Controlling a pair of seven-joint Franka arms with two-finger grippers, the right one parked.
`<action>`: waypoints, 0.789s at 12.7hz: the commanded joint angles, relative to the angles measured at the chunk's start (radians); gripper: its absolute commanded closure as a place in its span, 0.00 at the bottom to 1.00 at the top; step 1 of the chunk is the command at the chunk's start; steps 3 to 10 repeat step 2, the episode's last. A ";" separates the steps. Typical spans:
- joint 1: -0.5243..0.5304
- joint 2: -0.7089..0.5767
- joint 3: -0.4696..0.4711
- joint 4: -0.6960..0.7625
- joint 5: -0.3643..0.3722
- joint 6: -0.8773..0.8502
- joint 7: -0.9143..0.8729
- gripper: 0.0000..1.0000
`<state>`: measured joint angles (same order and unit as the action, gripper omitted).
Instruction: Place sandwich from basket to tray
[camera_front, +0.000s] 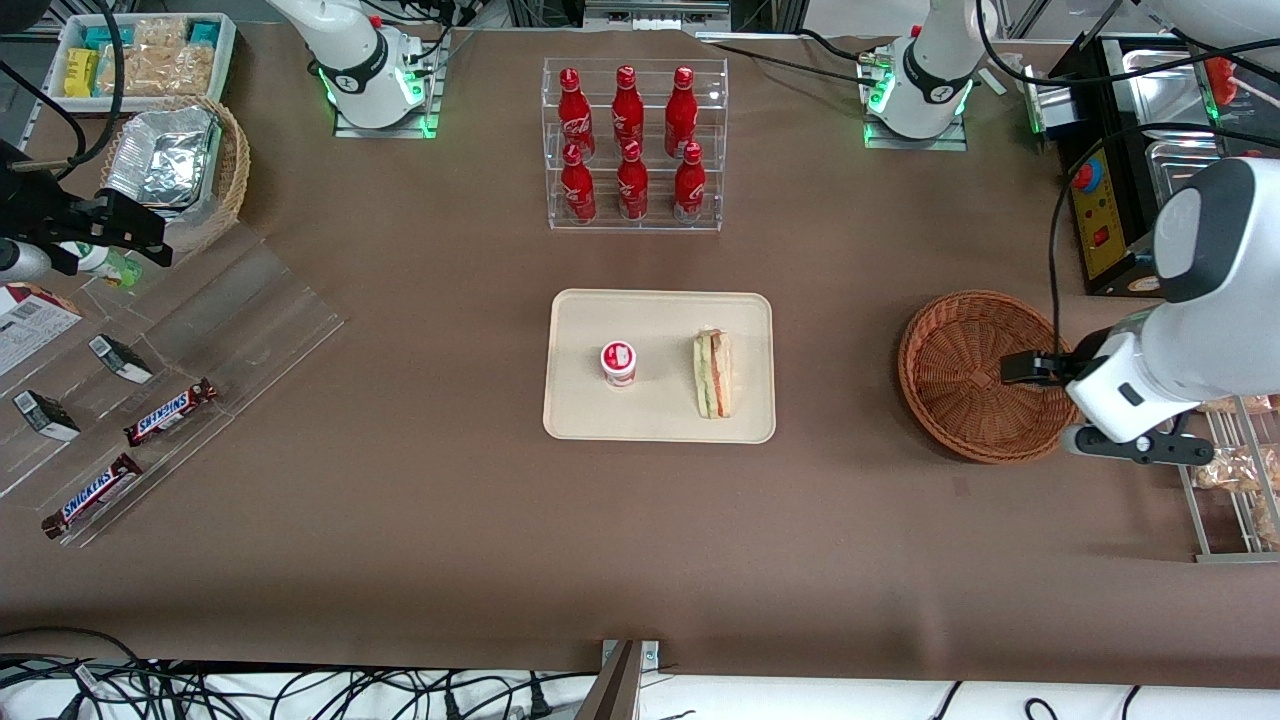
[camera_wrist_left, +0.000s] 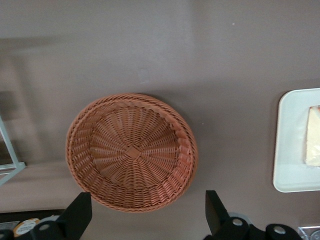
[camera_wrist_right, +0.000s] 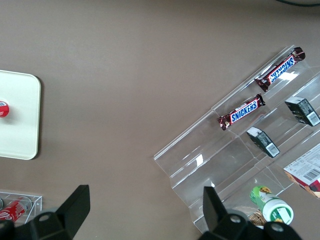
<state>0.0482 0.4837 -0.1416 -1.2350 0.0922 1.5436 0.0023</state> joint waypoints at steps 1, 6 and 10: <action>-0.031 -0.016 0.037 0.003 -0.019 -0.023 0.041 0.00; -0.031 -0.014 0.037 0.003 -0.019 -0.023 0.039 0.00; -0.031 -0.014 0.037 0.003 -0.019 -0.023 0.039 0.00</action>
